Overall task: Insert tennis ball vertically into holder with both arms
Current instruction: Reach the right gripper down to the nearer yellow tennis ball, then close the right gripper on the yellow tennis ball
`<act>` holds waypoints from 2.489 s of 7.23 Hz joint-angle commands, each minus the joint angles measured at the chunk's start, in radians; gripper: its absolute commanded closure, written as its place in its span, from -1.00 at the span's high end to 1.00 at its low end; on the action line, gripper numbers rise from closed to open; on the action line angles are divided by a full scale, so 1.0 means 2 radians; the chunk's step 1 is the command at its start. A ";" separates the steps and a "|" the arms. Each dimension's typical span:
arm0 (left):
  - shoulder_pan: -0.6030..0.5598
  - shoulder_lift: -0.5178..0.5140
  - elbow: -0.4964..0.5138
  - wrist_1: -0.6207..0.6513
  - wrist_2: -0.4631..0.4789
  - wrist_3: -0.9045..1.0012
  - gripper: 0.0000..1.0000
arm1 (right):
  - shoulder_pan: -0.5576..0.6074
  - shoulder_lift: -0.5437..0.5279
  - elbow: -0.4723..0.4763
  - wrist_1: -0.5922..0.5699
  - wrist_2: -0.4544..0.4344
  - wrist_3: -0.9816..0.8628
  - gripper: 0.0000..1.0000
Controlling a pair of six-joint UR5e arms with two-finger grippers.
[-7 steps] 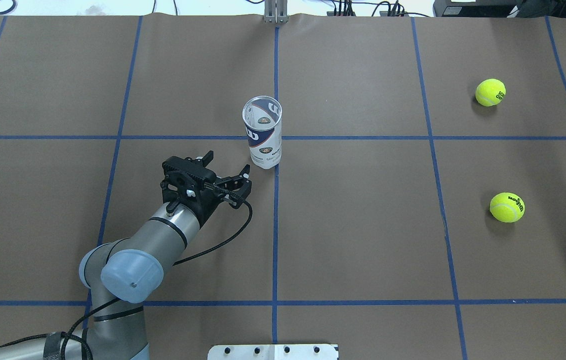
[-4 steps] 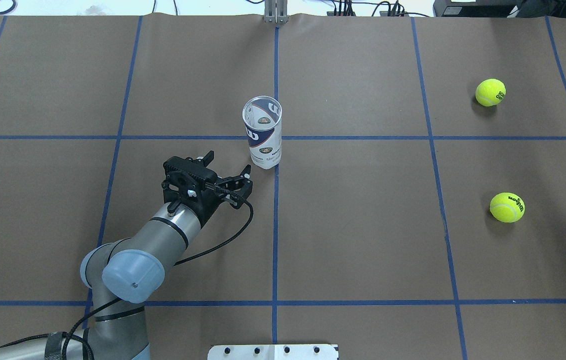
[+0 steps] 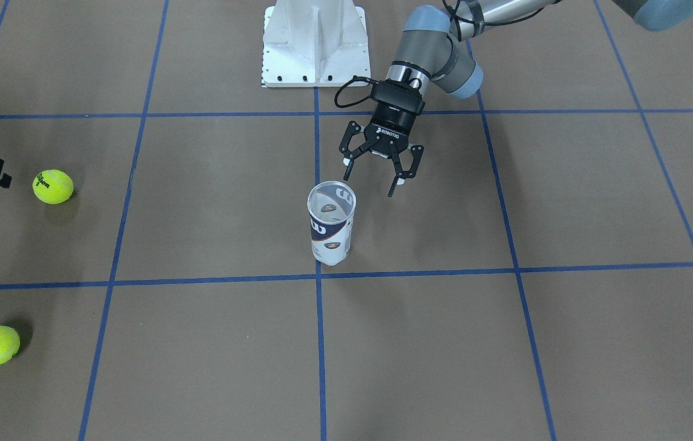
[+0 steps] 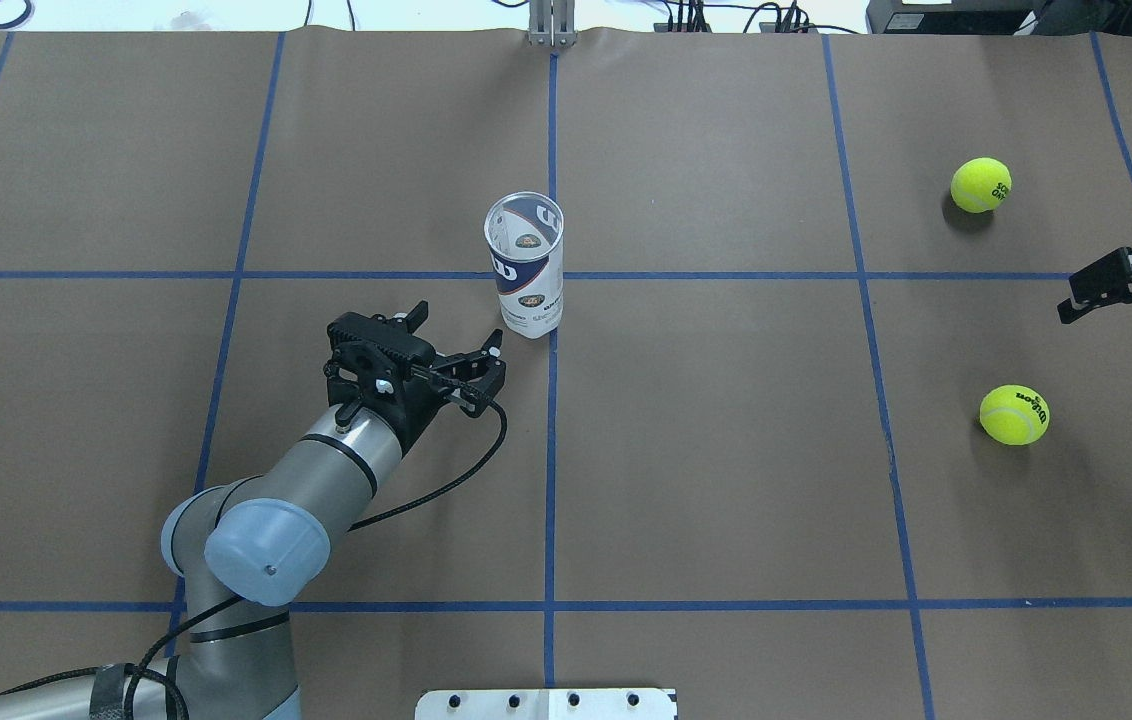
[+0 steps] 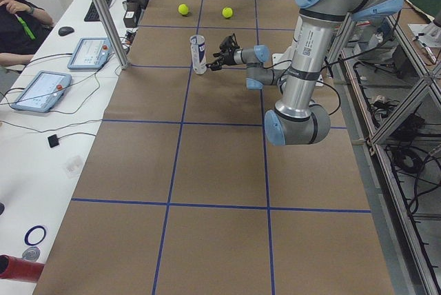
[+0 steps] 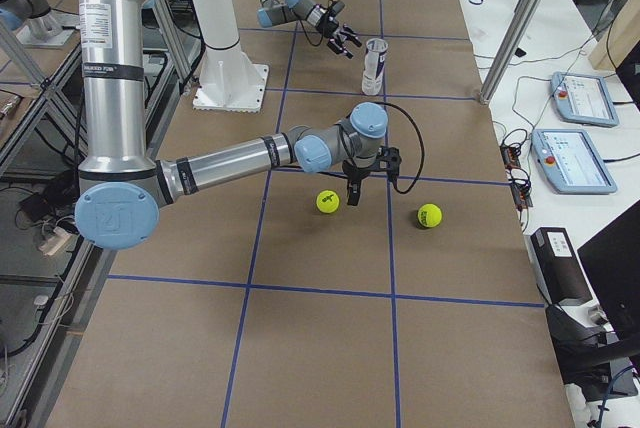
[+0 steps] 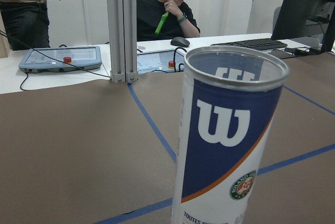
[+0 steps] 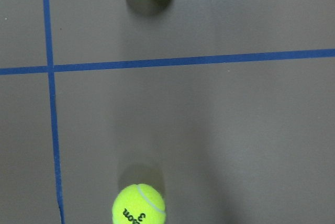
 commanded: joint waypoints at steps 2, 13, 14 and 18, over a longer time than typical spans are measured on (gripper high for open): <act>0.000 0.002 0.000 -0.001 0.000 0.000 0.82 | -0.059 0.000 -0.021 0.010 -0.031 0.005 1.00; -0.002 0.005 0.002 -0.001 0.000 0.003 0.82 | -0.112 0.011 -0.048 0.010 -0.052 0.008 0.95; -0.001 0.005 0.003 -0.001 0.000 0.003 0.82 | -0.112 0.012 -0.048 0.010 -0.051 0.008 0.88; 0.000 0.004 0.008 -0.002 0.000 0.003 0.82 | -0.112 0.010 -0.048 0.010 -0.053 0.007 0.71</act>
